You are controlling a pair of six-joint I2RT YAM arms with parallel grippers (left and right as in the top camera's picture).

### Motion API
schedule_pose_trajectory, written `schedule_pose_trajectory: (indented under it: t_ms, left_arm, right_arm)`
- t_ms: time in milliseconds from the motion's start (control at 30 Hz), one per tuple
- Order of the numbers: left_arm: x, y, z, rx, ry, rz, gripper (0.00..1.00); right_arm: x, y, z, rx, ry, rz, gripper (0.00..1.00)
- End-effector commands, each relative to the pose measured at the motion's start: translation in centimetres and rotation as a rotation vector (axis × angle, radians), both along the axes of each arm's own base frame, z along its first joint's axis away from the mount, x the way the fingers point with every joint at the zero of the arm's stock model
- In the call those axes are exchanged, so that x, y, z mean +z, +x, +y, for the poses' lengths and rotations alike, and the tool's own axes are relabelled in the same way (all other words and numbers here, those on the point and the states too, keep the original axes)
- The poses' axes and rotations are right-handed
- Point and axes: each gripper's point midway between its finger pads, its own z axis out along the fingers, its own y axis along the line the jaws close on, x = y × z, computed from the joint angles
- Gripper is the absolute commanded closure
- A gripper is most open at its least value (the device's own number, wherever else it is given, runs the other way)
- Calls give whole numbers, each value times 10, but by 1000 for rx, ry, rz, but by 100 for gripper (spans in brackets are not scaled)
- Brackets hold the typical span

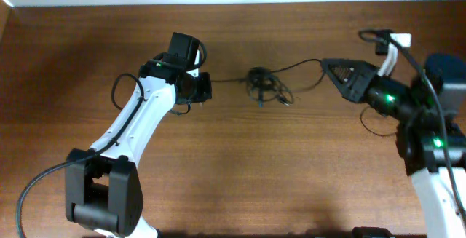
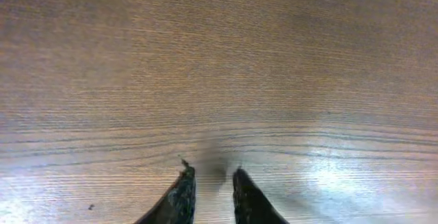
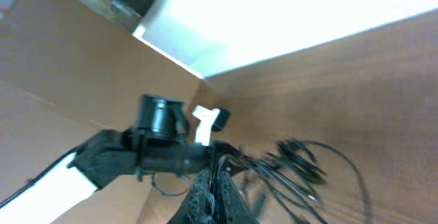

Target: Untangle cables

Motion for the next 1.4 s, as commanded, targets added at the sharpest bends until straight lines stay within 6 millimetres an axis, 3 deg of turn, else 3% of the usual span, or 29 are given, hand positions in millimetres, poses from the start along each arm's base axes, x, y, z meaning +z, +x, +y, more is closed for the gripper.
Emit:
schedule_pose_trajectory:
  t_ms: [0,167,467,600,767,1167,1367]
  left_arm:
    - [3,2,-2,7,-31,2,61]
    - [10,-5,-31,-60,-195,35,39]
    - [21,-8,-55,-116,-336,43,34]
    - [26,-13,-65,-30,-433,104,23]
    - [33,-12,-75,-50,-494,104,23]
    - [43,-21,-90,-30,-617,175,26]
    - [41,-22,-87,-21,-602,179,31]
  right_arm:
    - [26,-11,-3,-9,-17,-94,96]
    - [15,-10,9,39,-8,-49,96]
    - [-12,-2,60,188,17,44,96]
    - [-13,1,77,225,47,62,96]
    - [-17,-1,91,265,46,67,96]
    - [-15,-1,94,260,76,97,96]
    - [2,3,95,260,101,28,96]
